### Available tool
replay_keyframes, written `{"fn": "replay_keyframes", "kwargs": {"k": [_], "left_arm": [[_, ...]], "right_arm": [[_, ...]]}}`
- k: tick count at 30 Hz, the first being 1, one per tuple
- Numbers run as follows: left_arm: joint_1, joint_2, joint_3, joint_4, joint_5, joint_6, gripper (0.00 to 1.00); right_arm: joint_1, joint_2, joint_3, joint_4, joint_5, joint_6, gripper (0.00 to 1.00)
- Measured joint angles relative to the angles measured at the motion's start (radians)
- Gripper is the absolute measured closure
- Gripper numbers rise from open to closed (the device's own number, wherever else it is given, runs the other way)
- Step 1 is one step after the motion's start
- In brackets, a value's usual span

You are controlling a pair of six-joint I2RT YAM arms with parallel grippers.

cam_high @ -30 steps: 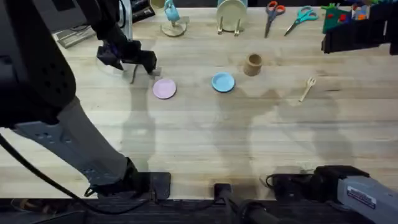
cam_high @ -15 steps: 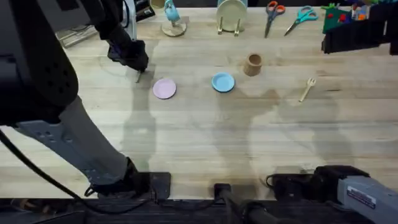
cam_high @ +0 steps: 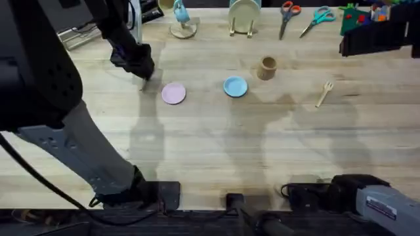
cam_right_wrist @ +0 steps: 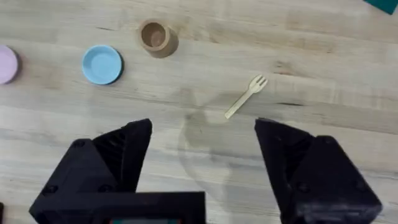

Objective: Pick up a utensil and set it on the pink plate, then put the other utensil in the container.

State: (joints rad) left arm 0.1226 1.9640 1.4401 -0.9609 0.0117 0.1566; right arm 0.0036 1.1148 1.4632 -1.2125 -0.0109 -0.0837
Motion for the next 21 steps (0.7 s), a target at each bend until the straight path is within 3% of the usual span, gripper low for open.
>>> {"fn": "replay_keyframes", "kwargs": {"k": [5,15,21], "left_arm": [[0.002,-0.050,0.016,-0.054,0.000,-0.004,0.958],[-0.009,-0.310,0.029,-0.168,0.018,-0.008,0.959],[-0.101,-0.414,0.029,-0.211,0.023,-0.020,0.959]], "right_arm": [[0.000,0.000,0.000,0.000,0.000,0.000,0.005],[0.000,0.000,0.000,0.000,0.000,0.000,0.006],[0.000,0.000,0.000,0.000,0.000,0.000,0.005]]}}
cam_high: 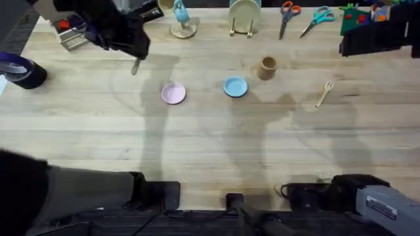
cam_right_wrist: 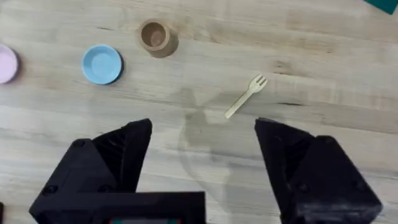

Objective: Pick up a utensil and set it on the pink plate, then put the other utensil in the container.

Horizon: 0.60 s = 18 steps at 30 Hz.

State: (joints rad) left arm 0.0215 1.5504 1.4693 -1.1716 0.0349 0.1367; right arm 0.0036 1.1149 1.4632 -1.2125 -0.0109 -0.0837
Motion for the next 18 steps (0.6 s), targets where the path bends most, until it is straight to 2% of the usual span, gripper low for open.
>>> {"fn": "replay_keyframes", "kwargs": {"k": [4,8,13,18], "left_arm": [[-0.082,-0.029,0.001,-0.023,0.004,-0.014,0.958],[-0.140,-0.030,0.000,-0.029,0.007,-0.025,0.958],[-0.175,-0.030,-0.046,-0.011,0.015,-0.040,0.958],[-0.197,-0.030,-0.167,0.073,0.030,-0.052,0.958]], "right_arm": [[0.000,0.000,0.000,0.000,0.000,0.000,0.006],[0.000,0.000,0.000,-0.001,0.000,0.000,0.006],[0.000,0.000,0.000,-0.001,0.000,0.000,0.006],[0.000,0.000,0.000,-0.001,0.000,0.000,0.005]]}}
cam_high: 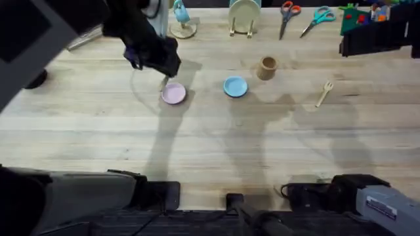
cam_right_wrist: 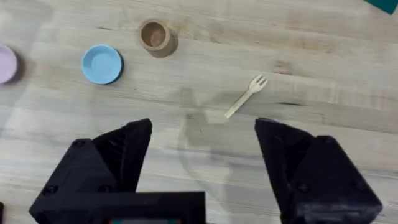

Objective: Pick up a utensil and set it on the pink plate, then put the other utensil in the container.

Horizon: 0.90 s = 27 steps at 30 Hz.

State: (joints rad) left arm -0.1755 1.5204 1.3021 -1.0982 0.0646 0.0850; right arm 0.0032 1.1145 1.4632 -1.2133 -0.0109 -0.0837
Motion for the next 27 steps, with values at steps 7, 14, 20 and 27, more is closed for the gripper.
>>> {"fn": "replay_keyframes", "kwargs": {"k": [7,14,20,27], "left_arm": [[-0.006,0.000,-0.108,0.091,0.004,-0.014,0.958],[-0.006,0.000,-0.177,0.157,0.004,-0.030,0.958],[-0.006,0.029,-0.187,0.177,0.004,-0.035,0.957],[-0.006,0.138,-0.189,0.206,0.004,-0.038,0.957]], "right_arm": [[0.000,0.000,0.000,0.000,0.000,0.000,0.005],[0.000,0.000,0.000,0.000,0.000,0.000,0.005],[0.000,0.000,0.000,0.000,0.000,0.000,0.005],[0.000,0.000,0.000,0.000,0.000,0.000,0.006]]}}
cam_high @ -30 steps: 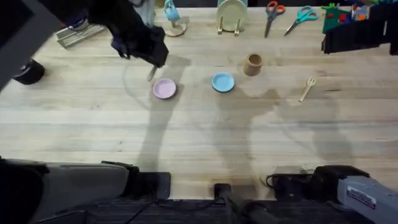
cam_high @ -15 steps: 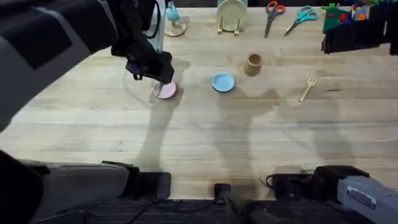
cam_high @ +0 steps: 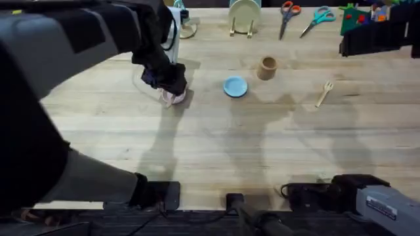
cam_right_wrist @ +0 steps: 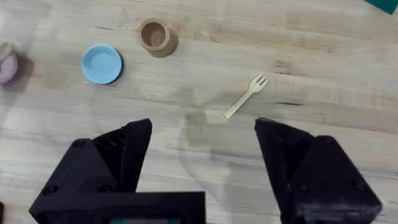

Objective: Pick up a utensil and set it on the pink plate, then put the other utensil in the container.

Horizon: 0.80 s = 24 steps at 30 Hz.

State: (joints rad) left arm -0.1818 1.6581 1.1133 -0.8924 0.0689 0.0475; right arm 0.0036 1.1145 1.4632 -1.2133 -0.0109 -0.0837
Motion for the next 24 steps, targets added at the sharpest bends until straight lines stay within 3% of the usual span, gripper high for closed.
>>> {"fn": "replay_keyframes", "kwargs": {"k": [14,24], "left_arm": [[0.000,0.020,0.000,0.006,-0.006,-0.003,0.915],[0.000,0.020,0.000,0.008,-0.012,-0.003,0.812]], "right_arm": [[0.000,0.000,0.000,0.000,0.000,0.000,0.005],[0.000,0.000,0.000,0.000,0.000,0.000,0.005]]}}
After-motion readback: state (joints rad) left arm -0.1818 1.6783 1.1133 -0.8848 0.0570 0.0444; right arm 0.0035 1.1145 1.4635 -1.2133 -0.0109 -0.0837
